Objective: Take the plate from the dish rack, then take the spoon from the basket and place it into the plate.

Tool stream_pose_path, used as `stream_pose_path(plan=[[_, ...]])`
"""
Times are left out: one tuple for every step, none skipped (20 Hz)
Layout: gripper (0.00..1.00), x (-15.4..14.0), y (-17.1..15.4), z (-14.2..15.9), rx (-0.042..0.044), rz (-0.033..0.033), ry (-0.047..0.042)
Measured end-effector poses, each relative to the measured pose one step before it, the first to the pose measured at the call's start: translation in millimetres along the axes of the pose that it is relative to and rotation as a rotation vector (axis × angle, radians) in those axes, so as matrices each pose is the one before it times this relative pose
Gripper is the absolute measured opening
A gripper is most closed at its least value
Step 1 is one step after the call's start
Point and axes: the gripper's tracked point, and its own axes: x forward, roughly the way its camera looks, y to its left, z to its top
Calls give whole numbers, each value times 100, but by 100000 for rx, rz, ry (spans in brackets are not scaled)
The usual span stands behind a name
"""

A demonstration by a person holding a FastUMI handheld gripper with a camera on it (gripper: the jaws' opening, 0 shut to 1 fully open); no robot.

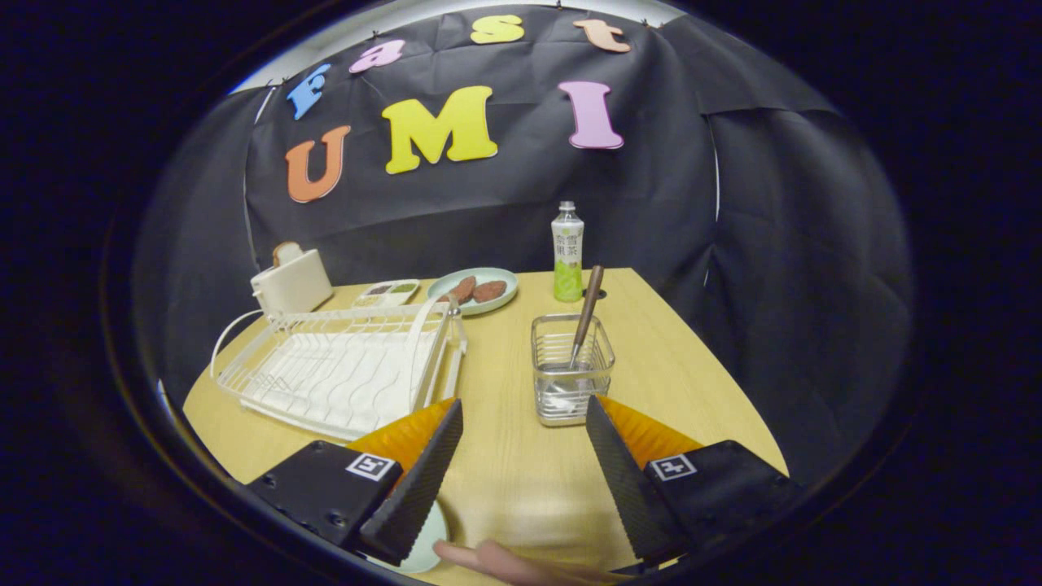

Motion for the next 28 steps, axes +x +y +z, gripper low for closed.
stream_pose_path(plan=[[98, 1006, -542, 844, -285, -572, -344], [98, 768, -218, 754, -419, 684, 106], [98, 899, -486, 903, -658, -708, -51], [98, 926, -826, 1042, -631, -1030, -473], [98, 952, -535, 998, 845, -297, -489], [98, 848, -543, 742, 356, -259, 363], [98, 823, -425, 706, -834, 269, 314], [98, 720, -684, 731, -126, -742, 150], [98, 645, -435, 620, 106, -696, 224], [98, 444, -362, 439, 250, 313, -323], [98, 644, 139, 448, 698, 1106, -84], [97, 1040, 232, 217, 853, 2569, 1289], [97, 833, 236, 18, 759, 1924, 2121], [95, 866, 277, 109, 1041, 2271, 1621], [93, 1008, 47, -59, -186, -12, 2861], [90, 776, -261, -269, 1917, 485, 2705], [87, 903, -244, -316, 1884, -996, 2035], [85, 639, -373, 89, 847, -1041, -538], [82, 592, -366, 130, 1245, -1826, -1444], [66, 293, -202, 2, 863, -1535, -681], [51, -167, 197, -66, 1117, 658, -759], [35, 163, 58, -5, 553, -628, -786], [31, -467, 25, 154, -178, -1157, -627], [20, -227, 236, 103, -787, 100, -912], [17, -205, 189, 208, -145, -1595, -1086], [15, -178, 222, 18, -1187, -962, -843], [13, -370, 231, 45, -871, -478, -488], [13, -635, 417, -18, -1306, 536, -562]])
